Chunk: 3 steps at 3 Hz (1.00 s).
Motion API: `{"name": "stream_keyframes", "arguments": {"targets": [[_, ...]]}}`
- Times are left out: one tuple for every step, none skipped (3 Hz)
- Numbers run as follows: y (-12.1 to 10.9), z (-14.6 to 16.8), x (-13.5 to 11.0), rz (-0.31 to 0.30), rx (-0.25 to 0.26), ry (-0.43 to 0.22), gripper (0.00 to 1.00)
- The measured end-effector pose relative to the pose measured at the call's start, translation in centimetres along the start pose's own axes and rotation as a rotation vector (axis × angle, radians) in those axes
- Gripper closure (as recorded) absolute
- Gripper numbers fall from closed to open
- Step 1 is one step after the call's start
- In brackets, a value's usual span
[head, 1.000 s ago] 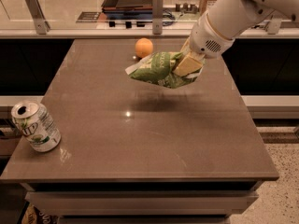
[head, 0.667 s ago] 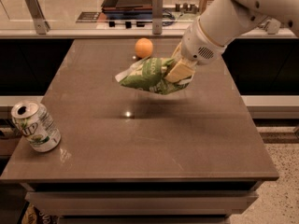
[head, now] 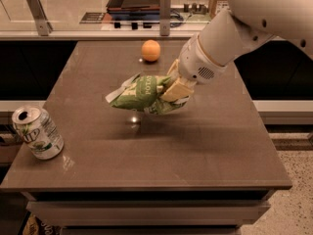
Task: Move green jalapeno chip bag near 7up can
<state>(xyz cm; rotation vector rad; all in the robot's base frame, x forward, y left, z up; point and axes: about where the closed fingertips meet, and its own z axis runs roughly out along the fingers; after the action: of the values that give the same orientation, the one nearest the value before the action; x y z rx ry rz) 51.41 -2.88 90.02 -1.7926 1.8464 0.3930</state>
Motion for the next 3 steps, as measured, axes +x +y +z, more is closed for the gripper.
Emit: {"name": "stream_keyframes", "arguments": {"targets": [[1.9,1.1,-1.3,-0.022,-0.024,-0.033,1.0],[3.2,2.2,-2.9,-0.047,-0.045,-0.047,1.0],[4.2,3.3,-4.5,-0.056,-0.071,-0.053,1.0]]}}
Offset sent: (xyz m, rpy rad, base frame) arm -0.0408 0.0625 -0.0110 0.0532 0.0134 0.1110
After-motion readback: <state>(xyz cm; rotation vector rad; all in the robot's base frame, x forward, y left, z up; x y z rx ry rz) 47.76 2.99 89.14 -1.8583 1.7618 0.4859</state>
